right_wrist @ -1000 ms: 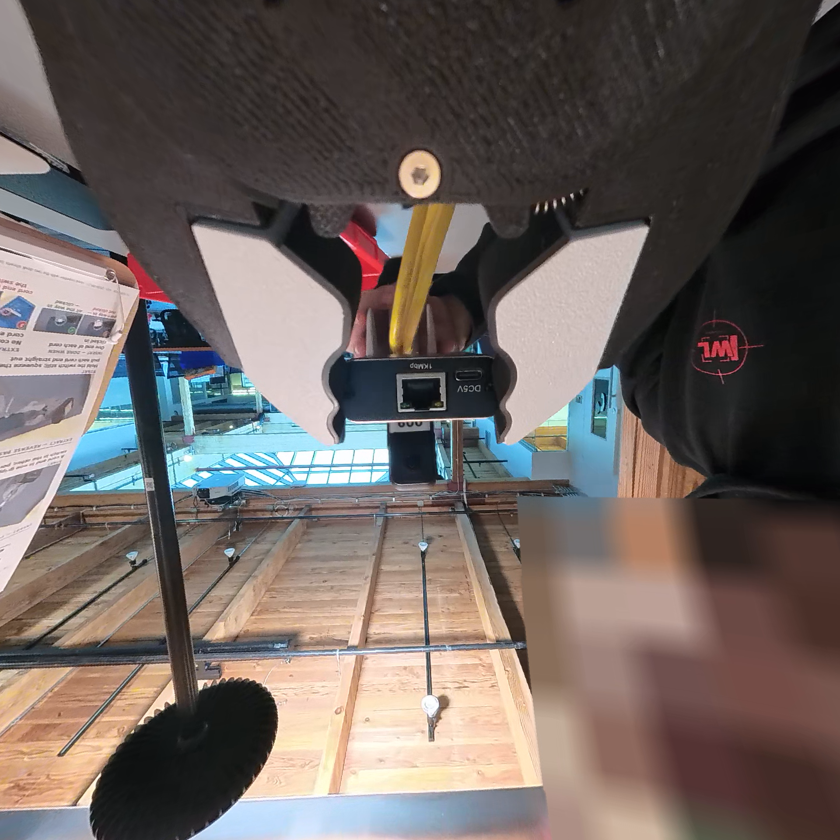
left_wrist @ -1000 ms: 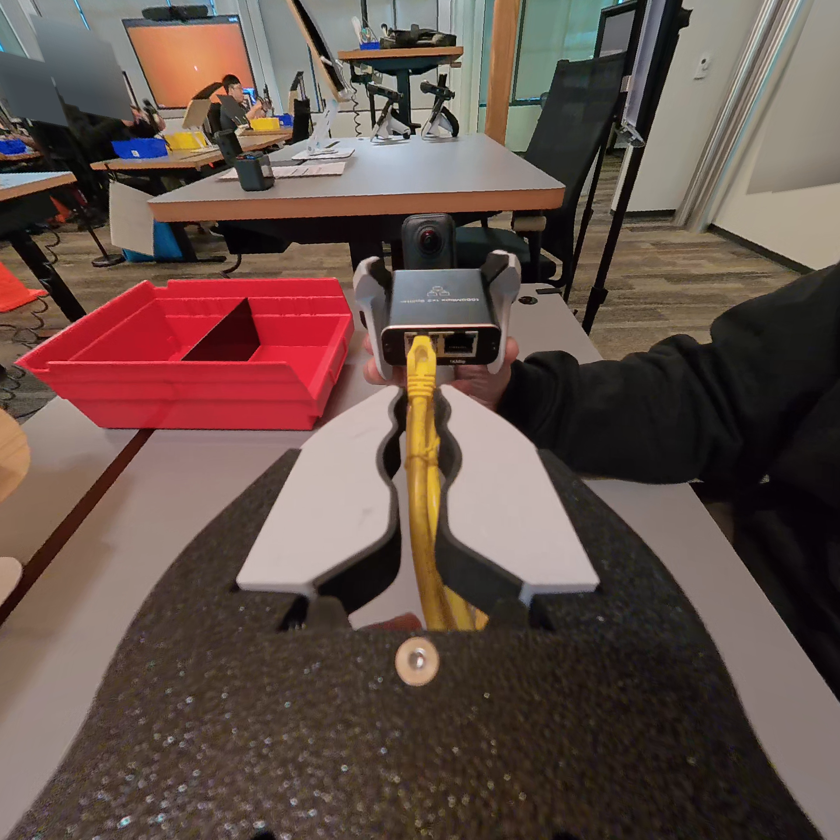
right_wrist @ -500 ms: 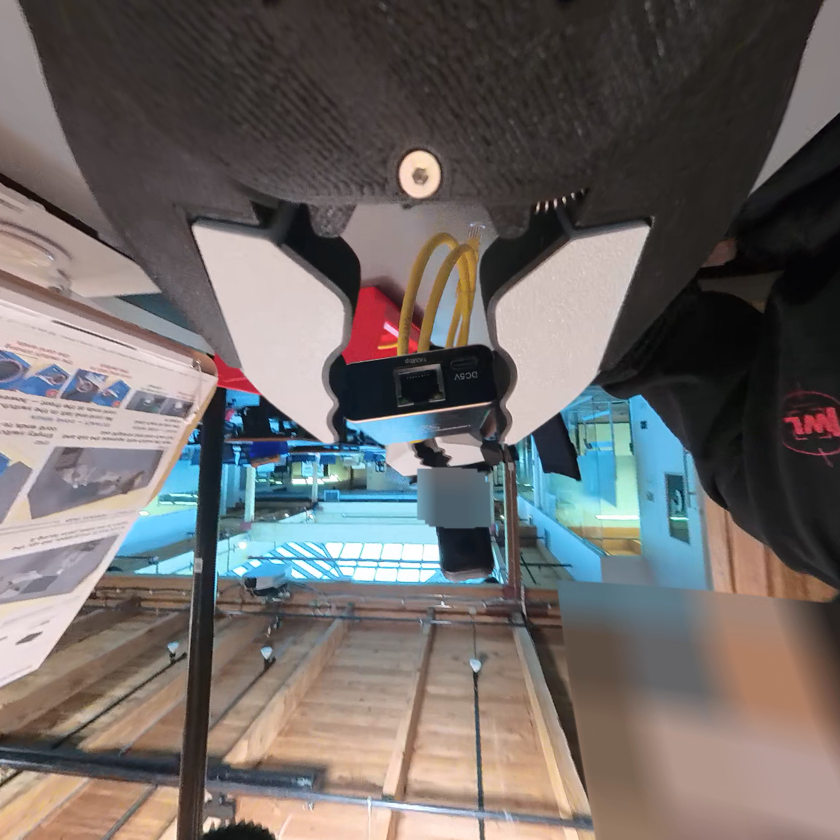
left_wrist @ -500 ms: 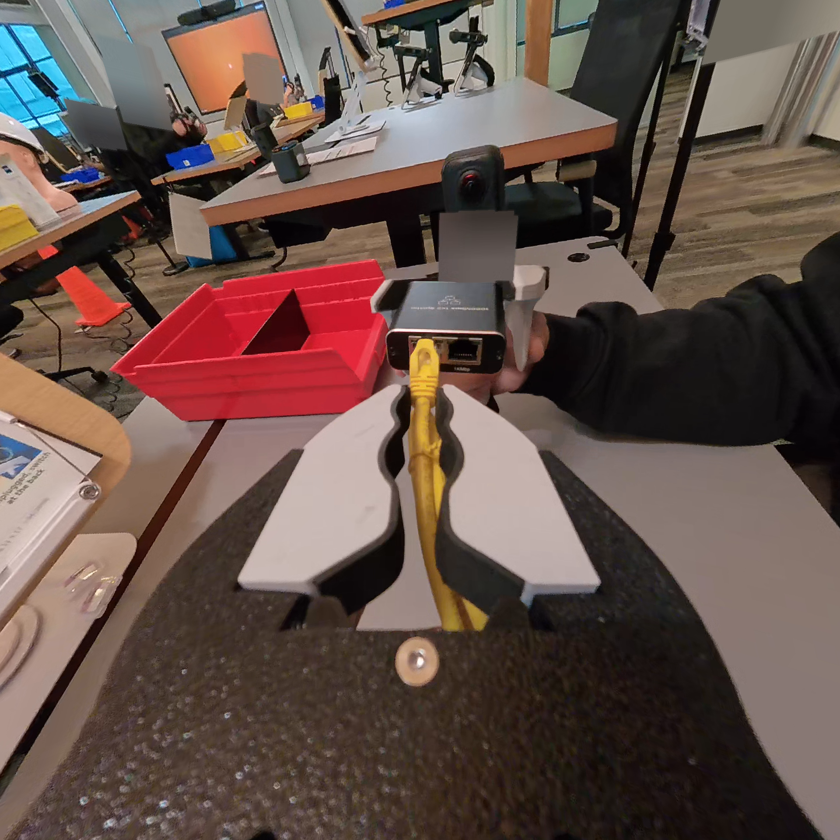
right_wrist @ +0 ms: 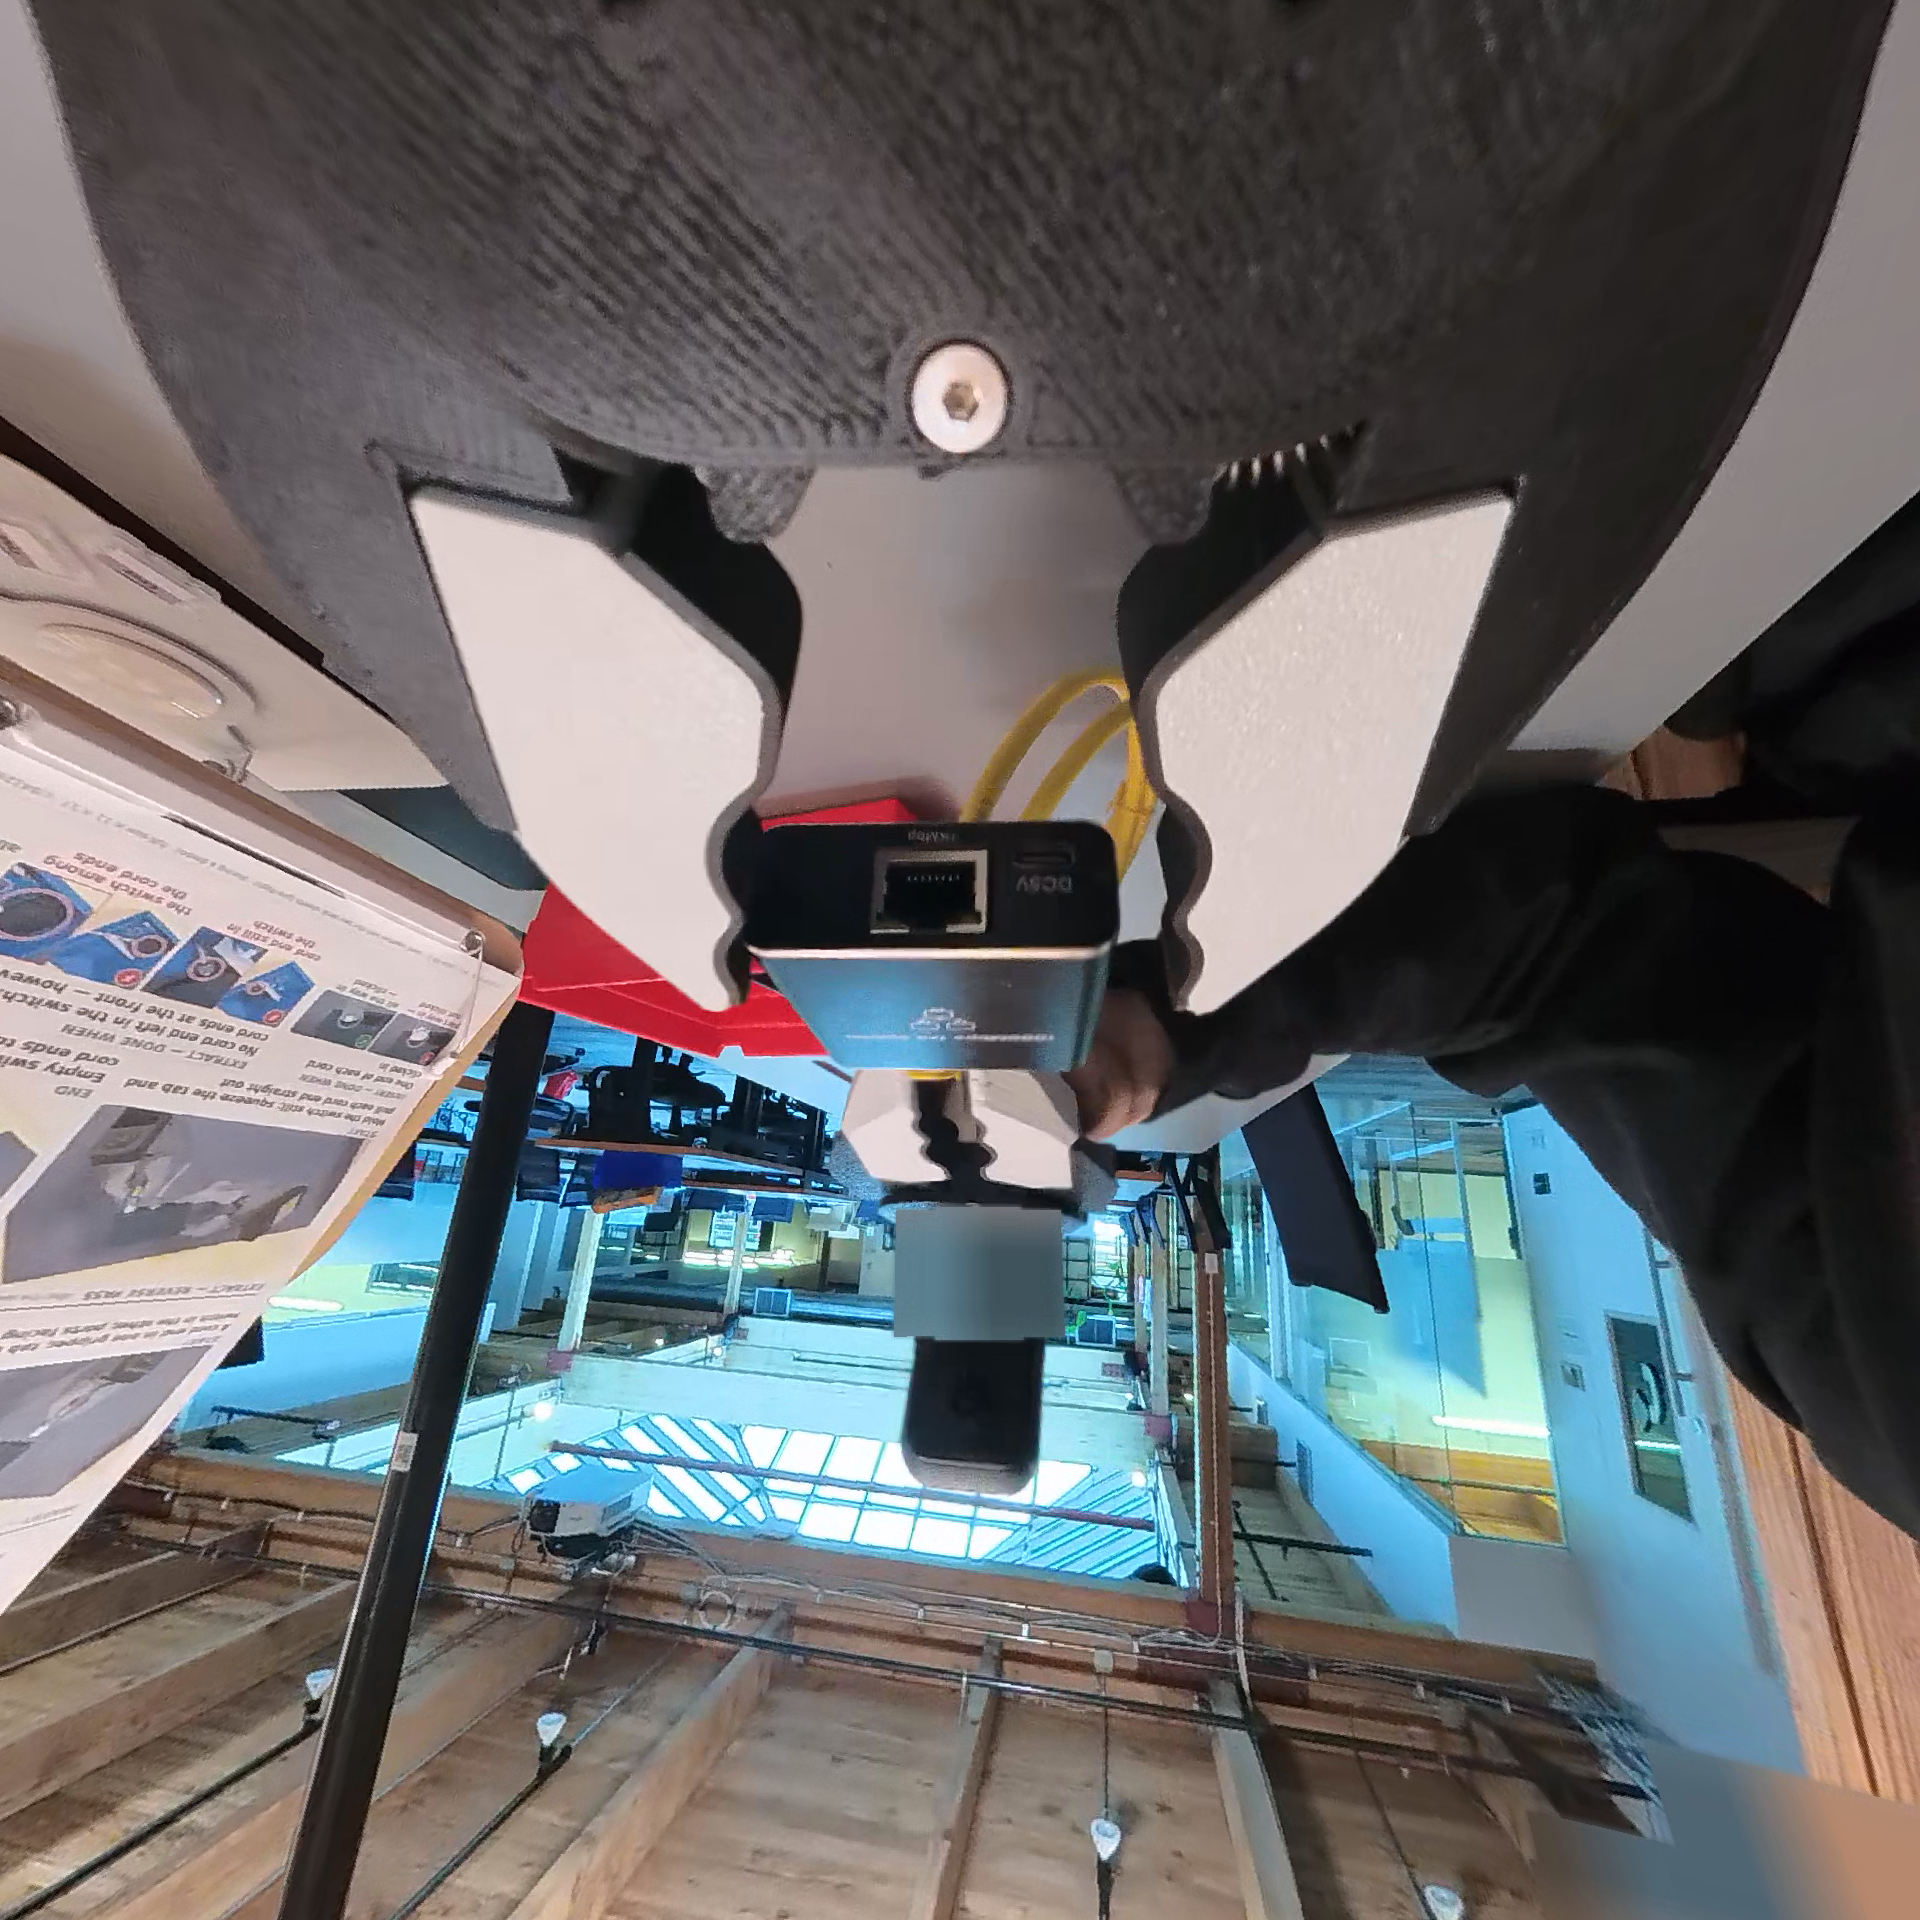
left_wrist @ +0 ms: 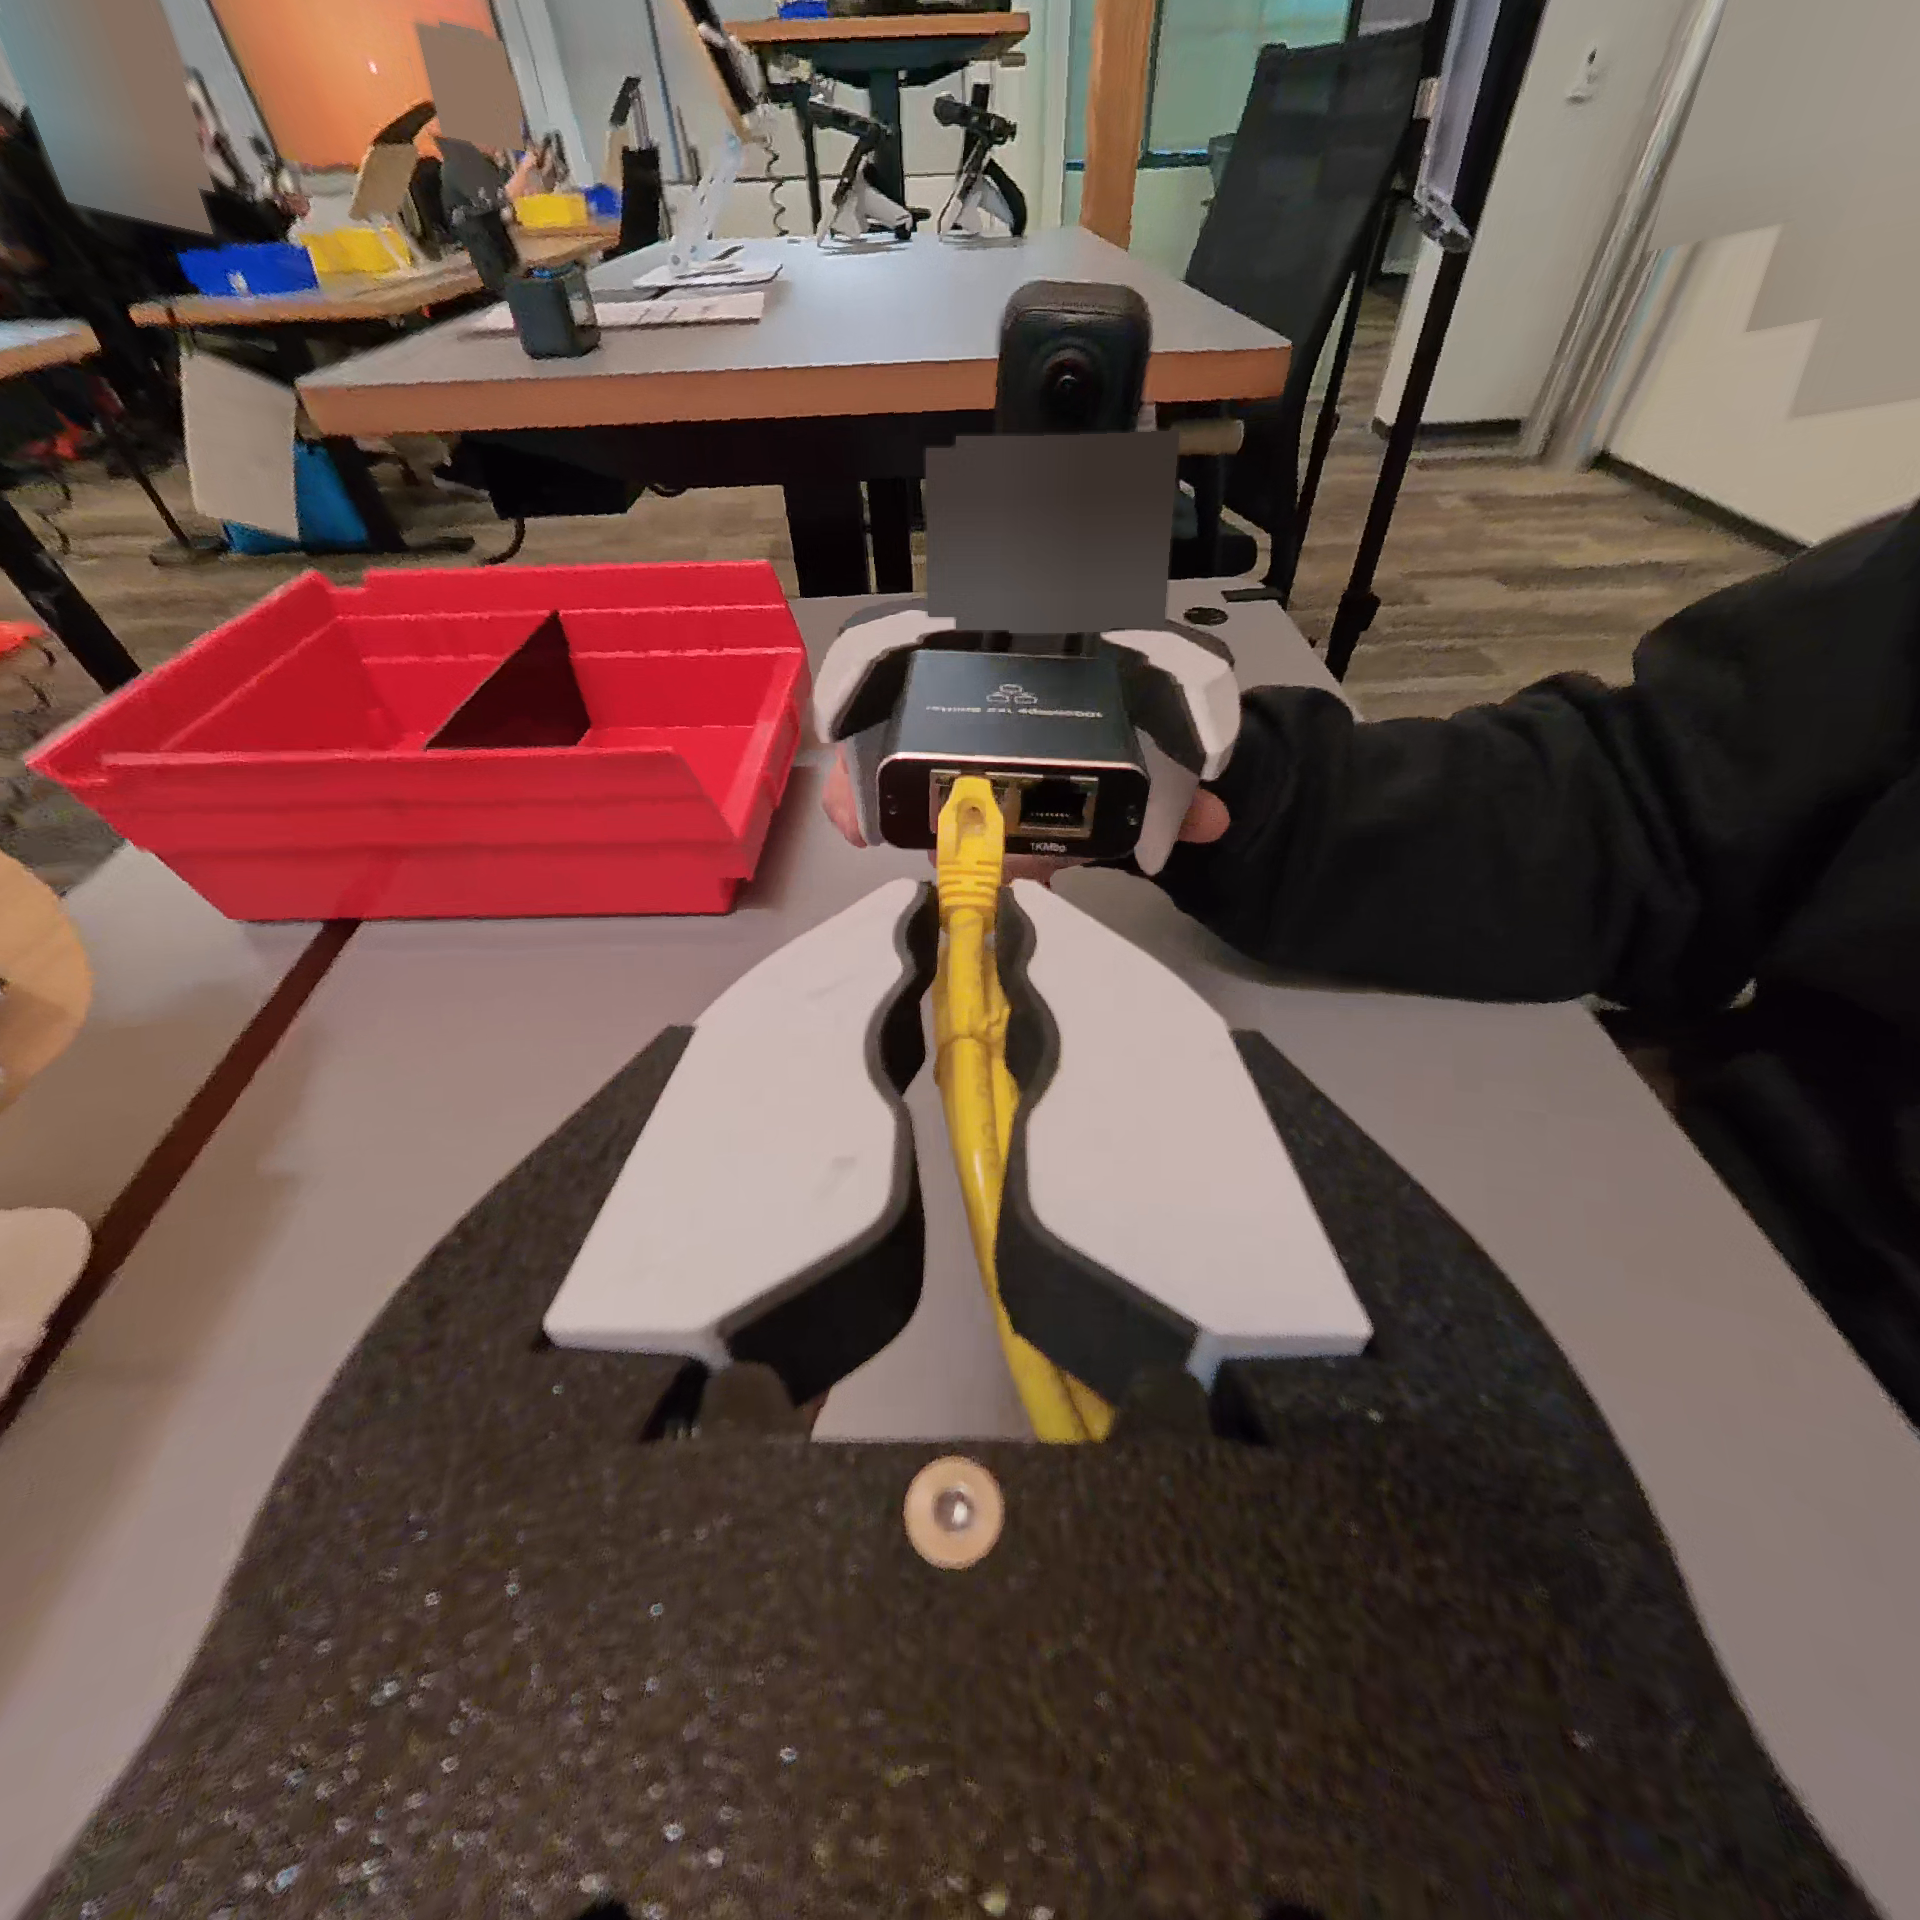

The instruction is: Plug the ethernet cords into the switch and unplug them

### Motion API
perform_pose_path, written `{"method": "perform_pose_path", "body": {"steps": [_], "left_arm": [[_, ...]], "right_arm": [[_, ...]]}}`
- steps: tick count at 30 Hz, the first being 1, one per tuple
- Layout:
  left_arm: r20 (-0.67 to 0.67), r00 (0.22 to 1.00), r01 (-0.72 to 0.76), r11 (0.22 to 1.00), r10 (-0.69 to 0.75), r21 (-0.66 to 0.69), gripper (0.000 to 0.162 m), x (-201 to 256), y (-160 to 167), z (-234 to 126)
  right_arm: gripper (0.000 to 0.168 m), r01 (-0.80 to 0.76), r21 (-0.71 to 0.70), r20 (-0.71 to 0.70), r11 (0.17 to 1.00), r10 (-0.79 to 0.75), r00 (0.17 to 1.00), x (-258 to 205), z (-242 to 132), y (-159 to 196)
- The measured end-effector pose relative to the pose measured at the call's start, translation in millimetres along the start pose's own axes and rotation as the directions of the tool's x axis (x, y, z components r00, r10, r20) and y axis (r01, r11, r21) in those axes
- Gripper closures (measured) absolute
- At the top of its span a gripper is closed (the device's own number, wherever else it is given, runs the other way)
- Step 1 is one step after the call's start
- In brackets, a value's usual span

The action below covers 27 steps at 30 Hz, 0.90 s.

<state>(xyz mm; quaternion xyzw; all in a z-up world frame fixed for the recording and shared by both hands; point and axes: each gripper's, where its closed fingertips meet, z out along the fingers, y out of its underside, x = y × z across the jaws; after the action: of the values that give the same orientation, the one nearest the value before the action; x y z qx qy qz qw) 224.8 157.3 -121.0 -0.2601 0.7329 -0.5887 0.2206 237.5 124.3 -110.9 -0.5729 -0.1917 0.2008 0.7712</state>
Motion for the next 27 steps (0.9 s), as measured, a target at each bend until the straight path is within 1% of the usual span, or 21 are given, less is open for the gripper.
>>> {"method": "perform_pose_path", "body": {"steps": [2, 3, 6, 14, 17, 20, 23, 27], "left_arm": [[-0.012, 0.998, -0.054, 0.998, 0.054, -0.009, 0.151, 3.6, 1.3, 0.3], [-0.016, 0.998, -0.066, 0.998, 0.066, -0.020, 0.152, 4.8, 2.4, 0.5], [-0.031, 0.995, -0.098, 0.995, 0.097, -0.016, 0.152, 8.3, 2.0, 0.4], [-0.070, 0.994, -0.088, 0.996, 0.088, -0.005, 0.152, 12.2, 3.3, 0.2], [-0.060, 0.996, -0.060, 0.998, 0.059, -0.014, 0.152, 9.2, 4.6, 0.4], [-0.048, 0.996, -0.073, 0.997, 0.072, -0.028, 0.152, 9.0, 4.8, 0.3], [-0.042, 0.997, -0.069, 0.997, 0.068, -0.020, 0.152, 9.0, 1.9, -1.2], [-0.047, 0.998, -0.052, 0.998, 0.051, -0.020, 0.152, 8.1, 3.2, -2.7]], "right_arm": [[0.092, -0.023, 0.004, 0.010, 1.000, 0.023, 1.000, -1.0, 1.5, 0.7], [0.096, -0.026, 0.006, 0.015, 1.000, 0.026, 1.000, -1.3, 1.8, 0.7], [0.096, -0.032, 0.023, 0.028, 0.999, 0.032, 0.999, -4.0, 2.9, -2.4], [0.092, -0.003, -0.023, 0.067, 1.000, 0.005, 0.998, -11.8, 7.7, 6.1], [0.093, 0.023, -0.040, 0.048, 0.999, -0.021, 0.999, -9.9, 8.9, 8.5], [0.093, 0.052, -0.089, 0.052, 0.995, -0.047, 0.998, -10.2, 8.6, 13.9], [0.093, 0.036, -0.095, 0.055, 0.995, -0.031, 0.998, -10.3, 10.1, 14.6], [0.093, 0.012, -0.164, 0.058, 0.986, -0.003, 0.998, -10.3, 11.1, 25.8]]}}
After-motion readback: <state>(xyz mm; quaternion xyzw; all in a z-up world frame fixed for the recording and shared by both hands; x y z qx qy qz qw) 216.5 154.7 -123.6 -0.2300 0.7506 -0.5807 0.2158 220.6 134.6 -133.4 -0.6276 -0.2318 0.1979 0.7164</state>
